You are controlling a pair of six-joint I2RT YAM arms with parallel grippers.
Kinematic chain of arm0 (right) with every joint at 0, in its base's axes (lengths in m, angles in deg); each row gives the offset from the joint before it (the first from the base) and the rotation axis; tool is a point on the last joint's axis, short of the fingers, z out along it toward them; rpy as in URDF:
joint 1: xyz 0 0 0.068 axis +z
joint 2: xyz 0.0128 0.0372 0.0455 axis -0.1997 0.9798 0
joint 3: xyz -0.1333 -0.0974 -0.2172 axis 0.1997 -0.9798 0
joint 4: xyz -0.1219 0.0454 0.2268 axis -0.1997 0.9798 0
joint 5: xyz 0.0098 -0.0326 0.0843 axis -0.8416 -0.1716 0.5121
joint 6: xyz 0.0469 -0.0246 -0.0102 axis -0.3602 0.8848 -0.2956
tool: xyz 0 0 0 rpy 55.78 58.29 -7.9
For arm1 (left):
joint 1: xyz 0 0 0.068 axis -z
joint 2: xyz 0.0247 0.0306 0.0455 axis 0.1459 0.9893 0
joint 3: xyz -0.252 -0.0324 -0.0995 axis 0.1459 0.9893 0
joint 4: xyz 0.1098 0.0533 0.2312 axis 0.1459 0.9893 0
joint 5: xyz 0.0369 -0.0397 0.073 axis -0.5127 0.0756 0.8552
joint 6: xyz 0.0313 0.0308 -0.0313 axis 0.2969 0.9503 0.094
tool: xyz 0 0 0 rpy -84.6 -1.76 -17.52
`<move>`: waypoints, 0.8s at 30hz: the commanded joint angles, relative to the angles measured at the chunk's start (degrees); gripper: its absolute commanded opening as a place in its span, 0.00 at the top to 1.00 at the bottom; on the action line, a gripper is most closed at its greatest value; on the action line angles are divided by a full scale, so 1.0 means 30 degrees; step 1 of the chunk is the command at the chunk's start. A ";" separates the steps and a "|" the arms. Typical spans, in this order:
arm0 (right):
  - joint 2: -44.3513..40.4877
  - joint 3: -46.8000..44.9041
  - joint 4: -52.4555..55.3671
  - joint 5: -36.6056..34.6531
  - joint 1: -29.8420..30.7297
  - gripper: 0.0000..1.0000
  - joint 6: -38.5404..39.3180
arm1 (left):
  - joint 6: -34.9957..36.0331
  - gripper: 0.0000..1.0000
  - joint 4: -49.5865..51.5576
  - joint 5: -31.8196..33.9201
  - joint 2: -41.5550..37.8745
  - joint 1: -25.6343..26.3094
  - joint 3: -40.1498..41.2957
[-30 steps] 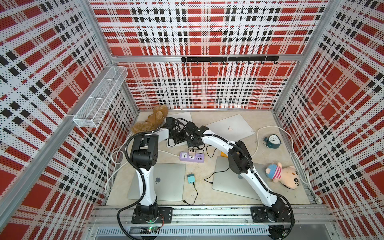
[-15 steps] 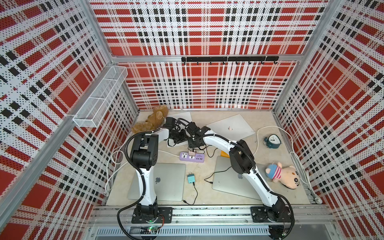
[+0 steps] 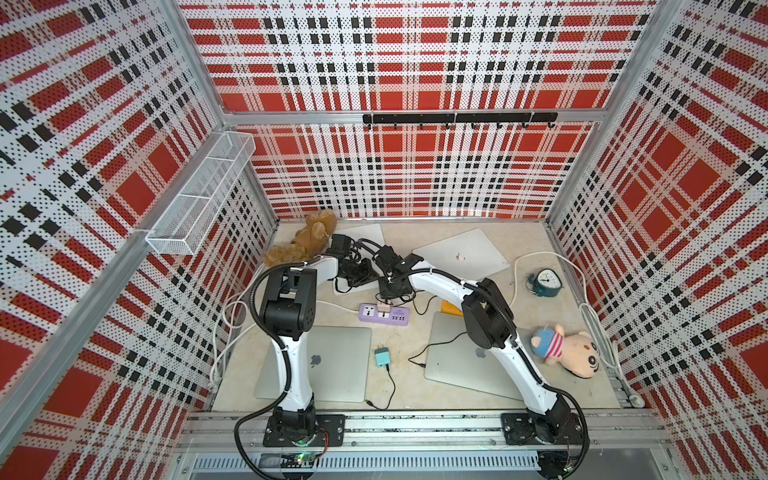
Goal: Unplug the laptop charger
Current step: Remove the charging cable from the laptop.
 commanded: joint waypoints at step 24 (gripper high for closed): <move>-0.6031 -0.4434 -0.1012 -0.1101 -0.0355 0.62 -0.0582 | 0.0232 0.68 0.2881 0.3147 -0.3312 0.0306 0.1099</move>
